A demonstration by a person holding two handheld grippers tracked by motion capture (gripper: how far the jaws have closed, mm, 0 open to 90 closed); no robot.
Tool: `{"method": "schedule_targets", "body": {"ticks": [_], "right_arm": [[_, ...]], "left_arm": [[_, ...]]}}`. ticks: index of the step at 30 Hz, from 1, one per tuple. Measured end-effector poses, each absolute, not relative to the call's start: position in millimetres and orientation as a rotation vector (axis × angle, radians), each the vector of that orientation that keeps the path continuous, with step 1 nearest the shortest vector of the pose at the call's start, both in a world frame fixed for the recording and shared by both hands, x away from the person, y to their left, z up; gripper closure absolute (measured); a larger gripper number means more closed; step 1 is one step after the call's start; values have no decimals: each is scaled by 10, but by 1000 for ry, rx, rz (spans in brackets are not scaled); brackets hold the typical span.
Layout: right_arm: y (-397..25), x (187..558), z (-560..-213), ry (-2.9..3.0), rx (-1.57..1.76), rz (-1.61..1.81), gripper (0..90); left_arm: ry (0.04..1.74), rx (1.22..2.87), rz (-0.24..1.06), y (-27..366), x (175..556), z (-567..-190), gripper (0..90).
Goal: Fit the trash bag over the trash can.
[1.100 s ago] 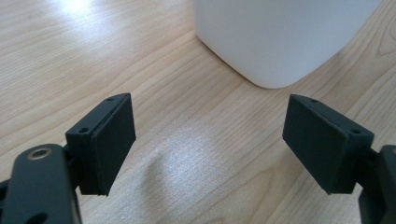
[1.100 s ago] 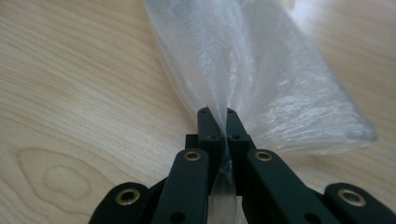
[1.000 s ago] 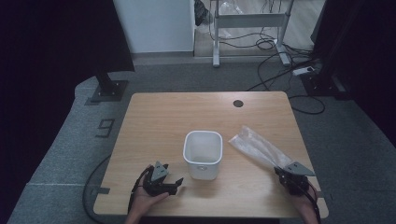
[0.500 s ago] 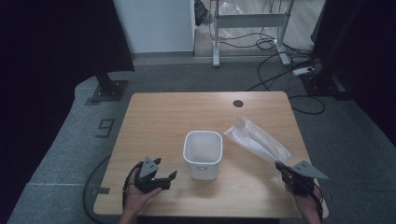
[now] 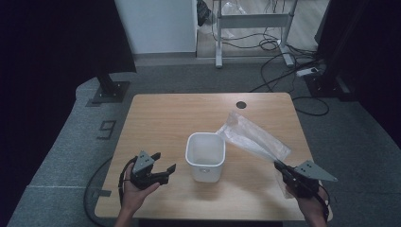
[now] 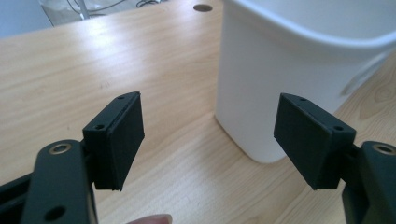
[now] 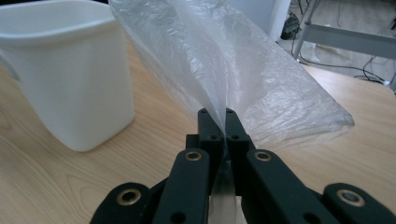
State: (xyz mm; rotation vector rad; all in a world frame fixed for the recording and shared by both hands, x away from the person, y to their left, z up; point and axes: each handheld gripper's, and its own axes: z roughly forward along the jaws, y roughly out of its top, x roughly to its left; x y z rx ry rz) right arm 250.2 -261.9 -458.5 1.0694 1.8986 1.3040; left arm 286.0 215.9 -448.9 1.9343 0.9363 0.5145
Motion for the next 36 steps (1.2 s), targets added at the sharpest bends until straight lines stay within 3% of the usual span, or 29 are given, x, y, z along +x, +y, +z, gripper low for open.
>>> {"method": "schedule_targets", "body": {"ticks": [18, 24, 32, 36], "right_arm": [[-2365, 2449, -4135, 1960, 925, 1359, 891], [-2248, 2467, -4082, 1993, 885, 1358, 891], [-2128, 2486, -4077, 2021, 853, 1362, 891], [-2074, 2489, -4076, 2038, 830, 1358, 891]], "left_arm": [[814, 1867, 472, 1900, 2997, -3994, 253], [763, 1862, 409, 1801, 3093, -3912, 348], [744, 1867, 404, 1677, 3156, -3893, 380], [731, 1862, 402, 1651, 3182, -3903, 466]]}}
